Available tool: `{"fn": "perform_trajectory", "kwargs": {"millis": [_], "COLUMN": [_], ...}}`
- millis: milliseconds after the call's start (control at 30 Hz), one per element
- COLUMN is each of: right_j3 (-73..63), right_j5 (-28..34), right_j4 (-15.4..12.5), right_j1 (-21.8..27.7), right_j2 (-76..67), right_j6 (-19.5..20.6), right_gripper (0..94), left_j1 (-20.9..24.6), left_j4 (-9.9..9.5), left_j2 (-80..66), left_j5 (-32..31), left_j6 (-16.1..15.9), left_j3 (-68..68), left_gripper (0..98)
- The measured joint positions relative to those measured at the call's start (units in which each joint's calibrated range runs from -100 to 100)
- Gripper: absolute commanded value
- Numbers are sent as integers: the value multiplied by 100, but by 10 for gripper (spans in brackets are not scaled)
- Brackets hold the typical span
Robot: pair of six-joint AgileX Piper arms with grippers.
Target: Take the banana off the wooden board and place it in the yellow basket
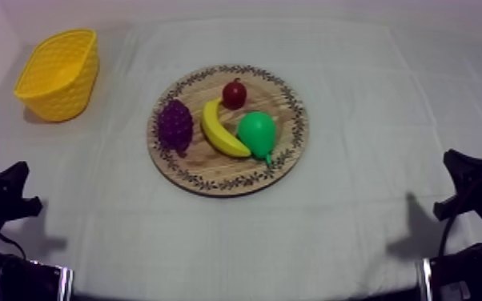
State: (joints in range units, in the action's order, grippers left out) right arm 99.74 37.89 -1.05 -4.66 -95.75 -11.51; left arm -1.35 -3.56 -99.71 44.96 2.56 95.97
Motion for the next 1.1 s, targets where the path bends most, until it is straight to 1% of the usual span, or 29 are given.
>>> {"fn": "perform_trajectory", "kwargs": {"millis": [667, 833, 967, 1033, 1100], "right_j3": [0, 0, 0, 0, 0], "right_j5": [1, 1, 1, 1, 1], "right_j4": [0, 0, 0, 0, 0], "right_j1": [0, 0, 0, 0, 0], "right_j2": [0, 0, 0, 0, 0], "right_j6": [0, 0, 0, 0, 0], "right_gripper": [4, 4, 4, 4, 4], "left_j1": [37, 85, 148, 153, 153], "left_j4": [10, 193, 427, 480, 516], "left_j2": [0, 213, 915, 1351, 1867], "left_j5": [0, -184, -515, -622, -597], "left_j6": [14, 89, 108, 208, 374], "left_j3": [0, -39, -229, -402, -648], "left_gripper": [1, 0, 0, 0, 0]}}
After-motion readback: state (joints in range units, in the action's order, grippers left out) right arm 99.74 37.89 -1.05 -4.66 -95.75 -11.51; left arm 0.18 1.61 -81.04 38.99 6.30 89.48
